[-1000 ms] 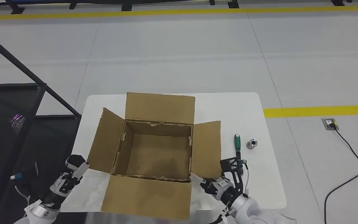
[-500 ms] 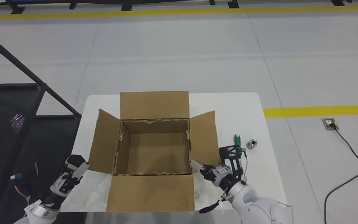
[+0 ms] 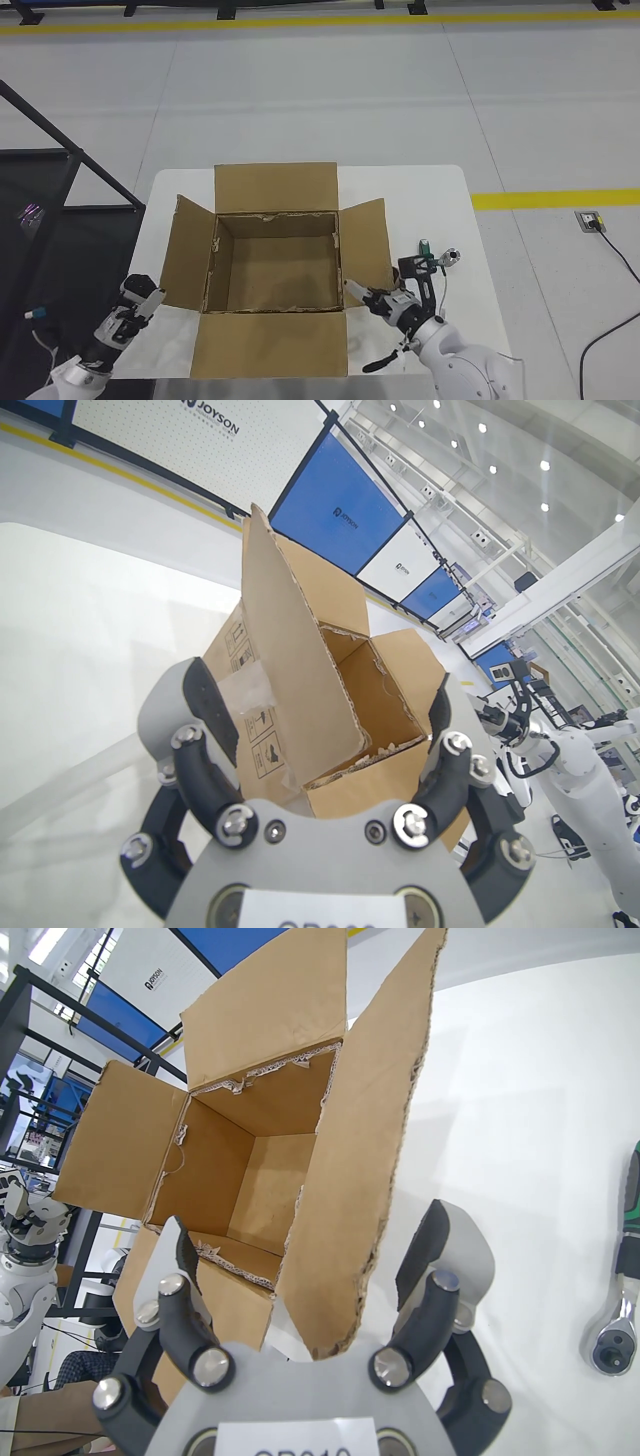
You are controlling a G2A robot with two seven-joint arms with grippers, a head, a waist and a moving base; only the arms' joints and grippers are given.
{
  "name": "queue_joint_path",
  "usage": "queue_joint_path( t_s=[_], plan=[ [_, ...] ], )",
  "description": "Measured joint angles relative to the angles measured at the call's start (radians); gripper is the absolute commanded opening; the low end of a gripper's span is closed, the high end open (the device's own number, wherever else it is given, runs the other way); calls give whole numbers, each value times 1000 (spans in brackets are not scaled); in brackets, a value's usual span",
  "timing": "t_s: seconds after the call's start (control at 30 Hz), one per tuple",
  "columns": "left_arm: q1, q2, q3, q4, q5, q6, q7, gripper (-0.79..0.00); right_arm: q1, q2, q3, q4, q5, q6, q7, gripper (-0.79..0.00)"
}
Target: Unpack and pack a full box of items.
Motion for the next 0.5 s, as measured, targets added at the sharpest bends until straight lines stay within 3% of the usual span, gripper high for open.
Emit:
queue_joint_path(
  t_s=[0.5],
  plan=[
    [-55,-20,96,32,489,76,294,0,29,13,10,32,33,-30,-21,0]
  ],
)
